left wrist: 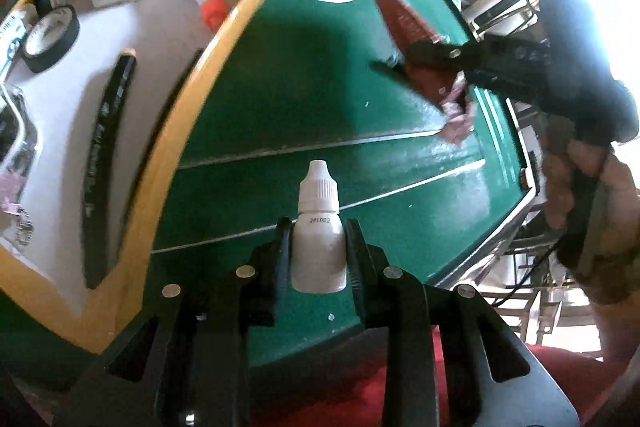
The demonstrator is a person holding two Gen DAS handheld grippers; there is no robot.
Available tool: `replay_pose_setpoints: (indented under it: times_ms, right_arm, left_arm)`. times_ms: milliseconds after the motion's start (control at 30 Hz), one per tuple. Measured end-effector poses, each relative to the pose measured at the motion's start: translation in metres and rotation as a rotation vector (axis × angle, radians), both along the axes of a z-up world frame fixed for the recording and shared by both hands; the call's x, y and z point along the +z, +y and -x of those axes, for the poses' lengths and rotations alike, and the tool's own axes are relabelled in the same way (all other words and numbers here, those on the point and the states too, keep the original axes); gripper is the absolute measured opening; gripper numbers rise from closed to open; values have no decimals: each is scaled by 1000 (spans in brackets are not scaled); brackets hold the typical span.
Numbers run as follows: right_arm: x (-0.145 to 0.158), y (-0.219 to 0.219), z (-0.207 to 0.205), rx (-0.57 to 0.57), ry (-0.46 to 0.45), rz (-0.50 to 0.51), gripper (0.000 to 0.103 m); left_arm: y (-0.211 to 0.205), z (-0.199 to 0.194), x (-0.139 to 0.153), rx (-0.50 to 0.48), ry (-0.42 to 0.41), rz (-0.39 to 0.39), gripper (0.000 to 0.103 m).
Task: Organize objects
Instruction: 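Lift the red pouch over the tray with the right gripper while the left holds the dropper bottle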
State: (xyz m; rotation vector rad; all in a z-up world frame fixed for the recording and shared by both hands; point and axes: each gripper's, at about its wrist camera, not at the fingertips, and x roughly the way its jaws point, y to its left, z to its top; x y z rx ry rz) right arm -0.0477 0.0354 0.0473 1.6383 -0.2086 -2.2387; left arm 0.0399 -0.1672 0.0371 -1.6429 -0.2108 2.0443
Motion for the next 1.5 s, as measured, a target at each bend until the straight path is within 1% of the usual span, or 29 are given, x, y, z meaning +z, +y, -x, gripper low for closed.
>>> replay_pose_setpoints:
  times_ms: [133,267,367,633,767,1000,1067,1200,1267,1367,1400,1500]
  right_arm:
    - [4,-16,1,16,8,8,41]
    - [7,-31,0,30,14,20,41]
    - [8,-41,-1,33,14,31,41]
    - [7,-63,-6,30,9,40,41]
    - [11,-72,-8,35,14,41,41]
    - [15,-85,-14,42,12,47,41]
    - [17,-92,-16,58,7,50,41]
    - [23,-115,-17,143,-15,46,41]
    - [25,-132,-17,197,-30,30,41]
    - [25,-151,-16,240,-43,14,41]
    - [25,-156,-14,240,-41,1,41]
    - [26,-164,-1,207,-7,-88,41]
  left_arm:
    - [-13,-1,25,22,49,-33,25]
    - [-29,-1,43,47,82,-54,25]
    - [-48,-1,49,70,86,-59,25]
    - [-95,7,52,144,96,-44,25]
    - [-115,18,45,176,78,-37,25]
    - [-127,35,23,202,17,-8,25]
    - [-129,39,15,206,-2,13,25]
    - [-132,43,4,208,-33,32,25]
    - [-134,44,2,209,-36,34,25]
    - [-136,44,-3,216,-47,37,25]
    - [-137,44,-5,217,-52,38,25]
    - [-137,42,-8,217,-52,45,25]
